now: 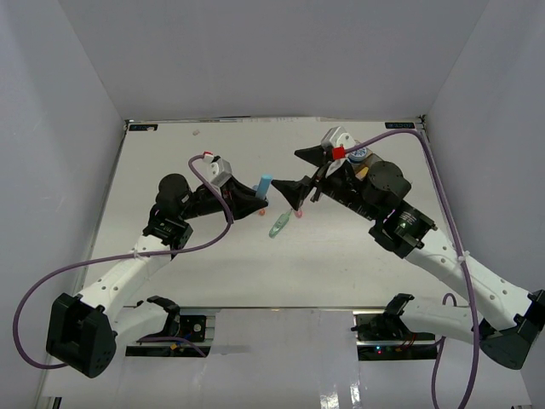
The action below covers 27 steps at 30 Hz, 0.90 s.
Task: Sort the stationery into containers
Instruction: Close the pen cap on the pen.
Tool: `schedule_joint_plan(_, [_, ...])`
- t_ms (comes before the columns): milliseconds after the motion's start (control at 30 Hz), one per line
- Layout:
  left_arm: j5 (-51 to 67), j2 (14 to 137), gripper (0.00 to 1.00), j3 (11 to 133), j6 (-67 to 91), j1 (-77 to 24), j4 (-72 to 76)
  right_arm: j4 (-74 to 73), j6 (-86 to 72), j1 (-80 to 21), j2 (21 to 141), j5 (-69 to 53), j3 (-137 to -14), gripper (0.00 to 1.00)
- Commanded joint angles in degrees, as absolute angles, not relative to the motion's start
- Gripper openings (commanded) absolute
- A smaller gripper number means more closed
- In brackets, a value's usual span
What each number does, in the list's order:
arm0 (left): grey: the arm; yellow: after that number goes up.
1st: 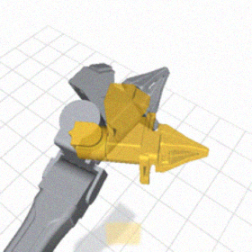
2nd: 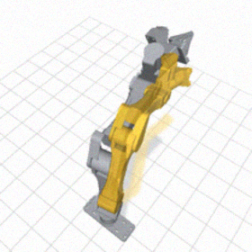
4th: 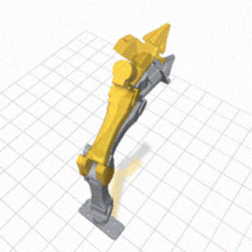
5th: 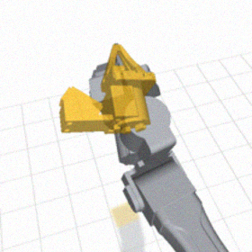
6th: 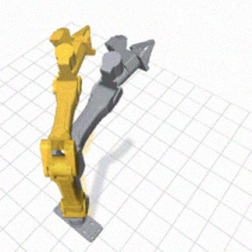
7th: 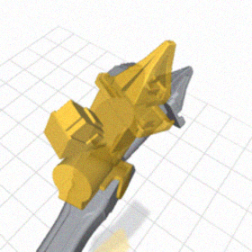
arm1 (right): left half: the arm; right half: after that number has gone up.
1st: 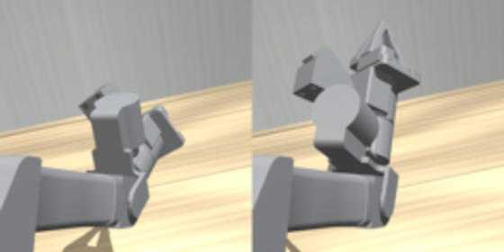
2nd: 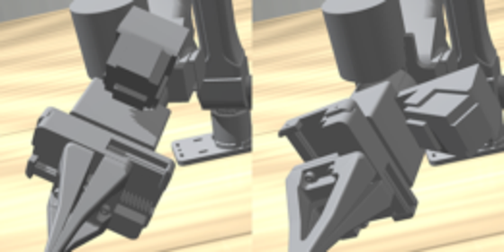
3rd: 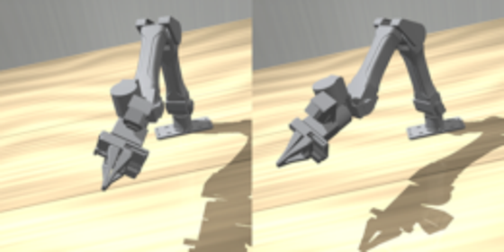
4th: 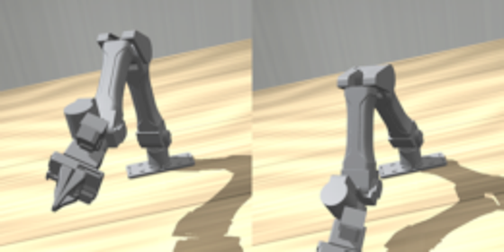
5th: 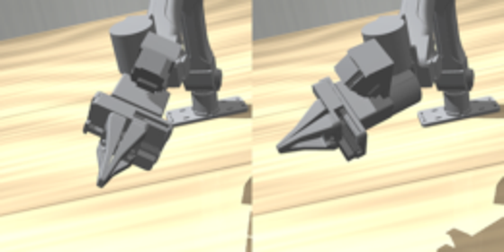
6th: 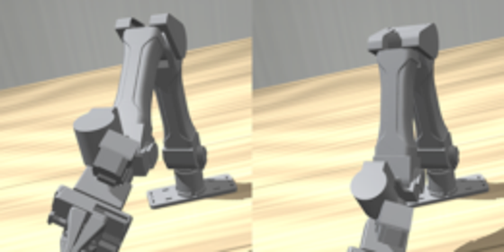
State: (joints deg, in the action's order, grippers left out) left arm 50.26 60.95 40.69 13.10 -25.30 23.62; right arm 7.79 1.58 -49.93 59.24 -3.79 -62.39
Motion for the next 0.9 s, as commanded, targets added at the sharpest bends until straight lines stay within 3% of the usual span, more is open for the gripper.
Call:
schedule_joint_plan(0, [54.4,60.21,0.12,42.45,10.37,-25.4,22.33,5.73,2.2,-46.94,60.29,-16.93,-66.17,0.94])
schedule_joint_plan(267, [54.49,58.19,0.12,42.28,7.82,-25.4,20.74,4.75,0.44,-46.32,65.56,-23.38,-68.47,0.85])
schedule_joint_plan(867, [56.86,57.48,0.11,42.19,6.42,-25.4,20.39,4.48,-0.79,-44.91,69.43,-26.89,-70.31,0.76])
